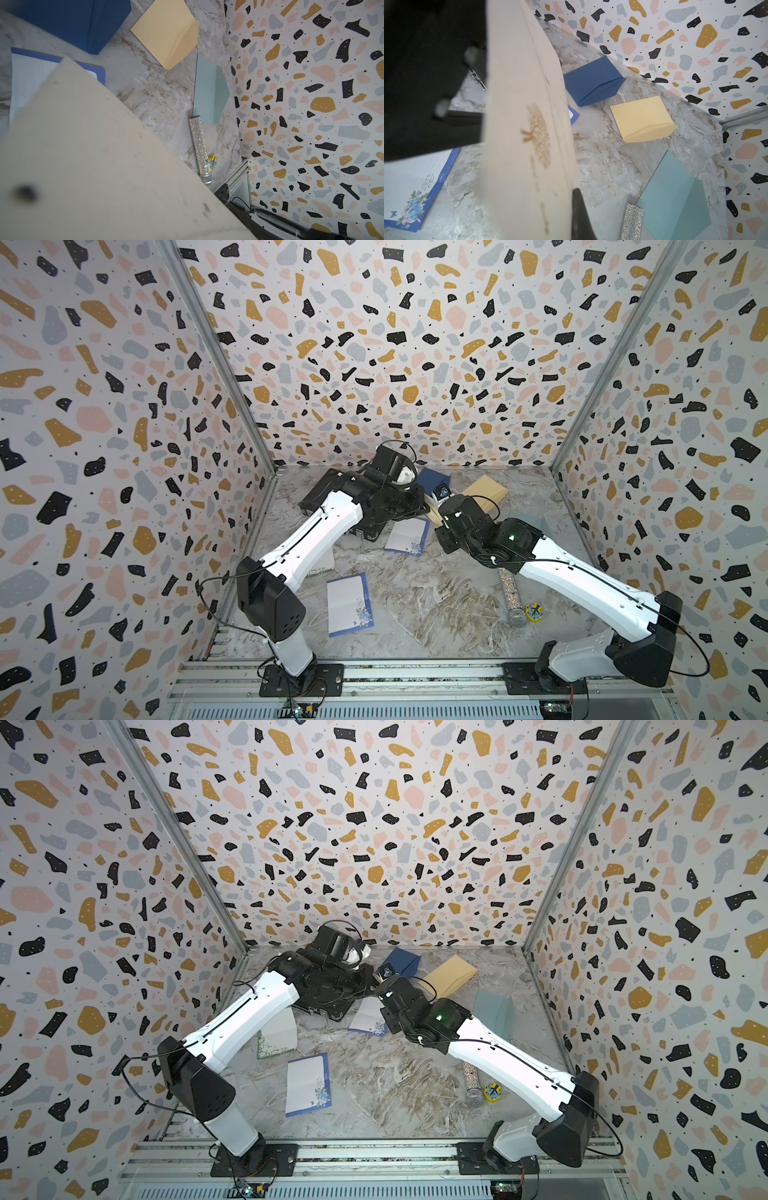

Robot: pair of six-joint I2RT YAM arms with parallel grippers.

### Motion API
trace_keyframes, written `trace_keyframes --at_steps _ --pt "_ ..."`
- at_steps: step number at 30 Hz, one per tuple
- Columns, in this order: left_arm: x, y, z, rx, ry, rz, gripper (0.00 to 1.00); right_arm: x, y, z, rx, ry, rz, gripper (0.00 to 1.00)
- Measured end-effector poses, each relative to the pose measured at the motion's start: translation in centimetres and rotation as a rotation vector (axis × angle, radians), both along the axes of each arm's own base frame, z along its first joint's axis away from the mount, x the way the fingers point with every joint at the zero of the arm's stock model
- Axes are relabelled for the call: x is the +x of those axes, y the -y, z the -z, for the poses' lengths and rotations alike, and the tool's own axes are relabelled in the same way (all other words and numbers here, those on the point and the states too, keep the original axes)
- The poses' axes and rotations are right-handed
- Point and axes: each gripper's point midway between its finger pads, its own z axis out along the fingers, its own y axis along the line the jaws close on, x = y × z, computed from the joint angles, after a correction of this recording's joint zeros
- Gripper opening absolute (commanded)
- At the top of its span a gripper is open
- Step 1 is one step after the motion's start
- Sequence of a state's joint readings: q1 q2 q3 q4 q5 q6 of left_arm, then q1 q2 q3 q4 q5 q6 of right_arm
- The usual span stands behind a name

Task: Take the letter paper out of the envelope
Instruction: Take out the letter paper from the envelope, then place the envelope at the center of the board.

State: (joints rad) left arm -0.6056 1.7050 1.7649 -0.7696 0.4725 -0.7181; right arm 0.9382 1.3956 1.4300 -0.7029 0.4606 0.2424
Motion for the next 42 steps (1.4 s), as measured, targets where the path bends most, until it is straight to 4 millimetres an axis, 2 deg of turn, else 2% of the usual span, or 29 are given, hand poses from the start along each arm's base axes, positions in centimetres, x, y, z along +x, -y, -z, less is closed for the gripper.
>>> trace_keyframes --at_steps 5,14,18,22,24,28,33,36,39,42 --pt "0.3 0.6 -1.5 -0.059 0.005 -0.005 0.00 0.5 0.2 0.5 0.035 -0.030 0.001 0.00" --pt "1.5 1.9 -5.9 -0.256 0.035 -0.014 0.00 2.2 3.4 4.1 0.151 -0.204 0.101 0.00" --pt "2.0 1.2 -7.3 -0.321 0.043 -0.030 0.00 2.7 5.4 5.1 0.259 -0.291 0.184 0.00" --pt "2.3 -0.3 -7.5 -0.360 0.043 -0.050 0.00 2.6 7.2 7.4 0.407 -0.407 0.266 0.00" --pt "2.4 -0.9 -6.9 -0.369 0.040 -0.056 0.00 2.3 7.6 9.4 0.493 -0.491 0.298 0.00" --pt "1.7 -1.5 -4.2 -0.352 0.006 -0.055 0.00 1.4 7.7 13.0 0.630 -0.661 0.340 0.00" --pt "0.0 -2.0 0.6 -0.316 -0.067 -0.043 0.00 1.3 7.2 15.2 0.722 -0.780 0.343 0.00" --pt "-1.1 -2.5 2.9 -0.296 -0.105 -0.043 0.00 1.4 7.8 16.5 0.729 -0.818 0.358 0.00" --pt "-2.2 -3.1 4.0 -0.285 -0.122 -0.041 0.00 1.8 9.1 18.0 0.729 -0.847 0.393 0.09" --pt "-2.9 -3.4 4.2 -0.284 -0.114 -0.034 0.00 2.0 10.3 19.3 0.714 -0.864 0.418 0.14"
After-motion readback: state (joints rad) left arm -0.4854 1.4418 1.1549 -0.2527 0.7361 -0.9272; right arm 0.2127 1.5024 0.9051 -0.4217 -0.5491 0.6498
